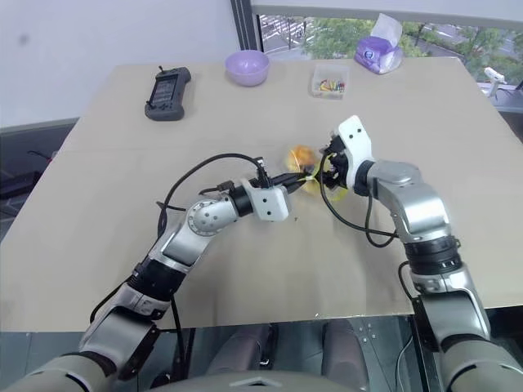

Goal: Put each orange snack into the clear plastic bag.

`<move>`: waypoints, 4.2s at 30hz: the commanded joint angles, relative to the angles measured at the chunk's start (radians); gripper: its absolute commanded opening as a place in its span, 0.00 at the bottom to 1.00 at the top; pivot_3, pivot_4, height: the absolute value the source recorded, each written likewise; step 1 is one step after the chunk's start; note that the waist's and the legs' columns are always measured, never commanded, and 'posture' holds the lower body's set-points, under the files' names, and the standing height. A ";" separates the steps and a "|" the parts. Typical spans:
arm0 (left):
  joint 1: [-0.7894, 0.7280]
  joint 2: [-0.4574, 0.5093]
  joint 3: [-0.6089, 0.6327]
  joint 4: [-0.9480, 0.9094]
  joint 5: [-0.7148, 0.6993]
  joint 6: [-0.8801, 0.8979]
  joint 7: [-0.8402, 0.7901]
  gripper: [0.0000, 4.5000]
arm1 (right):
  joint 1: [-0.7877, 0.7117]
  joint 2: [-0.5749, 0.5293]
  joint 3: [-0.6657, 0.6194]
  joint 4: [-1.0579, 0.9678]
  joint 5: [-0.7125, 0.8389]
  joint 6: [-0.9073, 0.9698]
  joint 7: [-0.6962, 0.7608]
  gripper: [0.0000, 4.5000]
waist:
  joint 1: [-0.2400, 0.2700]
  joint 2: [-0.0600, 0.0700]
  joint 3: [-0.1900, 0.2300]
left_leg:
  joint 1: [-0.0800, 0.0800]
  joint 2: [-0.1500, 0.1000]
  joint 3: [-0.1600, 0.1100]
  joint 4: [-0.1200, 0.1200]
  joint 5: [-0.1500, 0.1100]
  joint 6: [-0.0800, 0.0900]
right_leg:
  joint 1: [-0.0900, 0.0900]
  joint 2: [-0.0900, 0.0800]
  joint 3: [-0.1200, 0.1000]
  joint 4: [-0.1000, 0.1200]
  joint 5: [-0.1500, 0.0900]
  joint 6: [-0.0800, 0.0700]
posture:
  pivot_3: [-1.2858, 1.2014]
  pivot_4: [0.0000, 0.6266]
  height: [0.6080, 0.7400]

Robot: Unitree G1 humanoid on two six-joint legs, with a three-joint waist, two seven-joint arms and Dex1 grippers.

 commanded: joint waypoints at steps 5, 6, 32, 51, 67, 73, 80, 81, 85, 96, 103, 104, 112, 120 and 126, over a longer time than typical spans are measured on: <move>-0.011 -0.014 0.052 -0.032 0.006 0.098 0.051 0.00 | 0.052 -0.102 -0.086 -0.104 0.082 0.017 0.076 0.66 | 0.002 0.000 0.000 | 0.000 0.000 0.000 0.000 0.000 0.000 | 0.000 0.000 0.000 0.000 0.000 0.000 | 0.52 0.24 1.00; -0.012 -0.016 0.058 -0.035 0.003 0.110 0.054 0.00 | 0.069 -0.120 -0.097 -0.119 0.094 0.020 0.088 0.66 | 0.003 0.000 0.000 | 0.000 0.000 0.000 0.000 0.000 0.000 | 0.000 0.000 0.000 0.000 0.000 0.000 | 0.52 0.24 1.00; 0.017 -0.009 0.068 -0.052 -0.002 0.148 0.046 0.00 | 0.035 -0.169 0.108 0.234 -0.387 -0.505 0.008 0.66 | 0.006 0.000 0.000 | 0.000 0.000 0.000 0.003 0.000 0.000 | 0.002 0.000 0.000 0.000 0.000 0.000 | 0.52 0.24 1.00; -0.002 -0.010 0.072 -0.026 0.011 0.130 0.067 0.00 | 0.053 -0.174 0.090 0.149 -0.361 -0.515 0.069 0.02 | 0.004 0.000 0.000 | 0.000 0.000 0.000 0.003 0.000 0.000 | 0.002 0.000 -0.001 0.000 0.000 0.000 | 0.52 0.24 1.00; -0.300 0.014 0.218 0.190 0.044 0.068 0.422 0.00 | -0.197 -0.195 -0.115 0.229 -0.388 -0.555 -0.183 0.02 | 0.005 -0.001 0.000 | -0.001 0.000 -0.001 0.003 0.000 0.000 | 0.002 0.000 -0.001 -0.001 0.000 0.000 | 0.52 0.24 1.00; -0.161 0.018 0.116 0.129 0.016 0.044 0.258 0.00 | -0.018 -0.240 -0.052 0.072 -0.336 -0.456 0.003 0.02 | 0.003 0.000 0.000 | -0.001 -0.001 -0.001 0.002 0.000 0.000 | 0.002 0.000 -0.001 -0.001 0.000 0.000 | 0.52 0.24 1.00; -0.004 -0.002 0.057 -0.029 -0.009 0.108 0.129 0.00 | 0.091 -0.248 -0.036 -0.127 -0.259 -0.336 0.105 0.02 | 0.000 0.001 0.001 | -0.001 0.000 0.001 0.003 0.000 0.001 | 0.001 0.000 0.000 0.001 0.000 0.000 | 0.52 0.24 1.00; 0.004 -0.004 0.055 -0.044 -0.008 0.115 0.122 0.00 | 0.079 -0.233 -0.042 -0.144 -0.230 -0.325 0.114 0.02 | 0.000 0.001 0.001 | 0.000 0.000 0.001 0.004 0.000 0.001 | 0.001 0.000 0.000 0.001 0.000 0.000 | 0.52 0.24 1.00; 0.015 -0.014 0.053 -0.073 -0.009 0.127 0.107 0.00 | 0.056 -0.202 0.000 -0.215 -0.175 -0.314 0.163 0.27 | 0.004 0.001 0.001 | 0.000 0.000 0.000 0.004 -0.001 0.001 | 0.003 0.000 -0.001 0.001 0.000 0.000 | 0.52 0.24 1.00; 0.014 -0.006 0.049 -0.106 0.014 0.132 0.095 0.00 | -0.019 -0.115 0.180 -0.134 -0.348 -0.514 0.114 0.65 | 0.005 0.001 0.001 | 0.000 0.000 -0.001 0.004 -0.001 0.001 | 0.002 0.000 -0.002 0.000 0.000 0.000 | 0.52 0.24 1.00; 0.022 0.027 0.053 -0.149 0.041 0.148 0.079 0.00 | -0.034 -0.082 0.203 -0.088 -0.412 -0.602 0.097 0.41 | 0.006 0.001 0.001 | 0.000 -0.001 -0.002 0.004 -0.001 0.001 | 0.002 0.000 -0.002 0.000 0.000 0.000 | 0.52 0.24 1.00; 0.021 0.031 0.052 -0.151 0.046 0.147 0.078 0.00 | -0.035 -0.080 0.204 -0.081 -0.420 -0.612 0.094 0.41 | 0.006 0.001 0.001 | 0.000 -0.001 -0.002 0.004 -0.001 0.001 | 0.003 0.000 -0.002 0.000 0.000 0.000 | 0.52 0.24 1.00; 0.018 0.046 0.049 -0.156 0.061 0.141 0.076 0.00 | -0.043 -0.067 0.203 -0.042 -0.474 -0.657 0.077 0.41 | 0.004 0.001 0.001 | 0.000 -0.001 -0.002 0.004 -0.001 0.001 | 0.002 0.000 -0.002 0.000 0.000 0.000 | 0.52 0.24 1.00; 0.014 0.054 0.045 -0.137 0.080 0.124 0.085 0.00 | -0.040 -0.059 0.195 -0.034 -0.492 -0.666 0.077 0.01 | 0.004 0.001 0.001 | 0.000 -0.001 -0.002 0.004 0.000 0.001 | 0.002 0.000 -0.002 0.000 0.000 0.000 | 0.52 0.24 1.00; 0.010 0.056 0.044 -0.136 0.089 0.118 0.088 0.00 | -0.044 -0.037 0.183 -0.055 -0.470 -0.636 0.084 0.01 | 0.003 0.001 0.001 | 0.000 -0.001 -0.002 0.004 -0.001 0.001 | 0.002 0.000 -0.002 0.000 0.000 0.000 | 0.52 0.24 1.00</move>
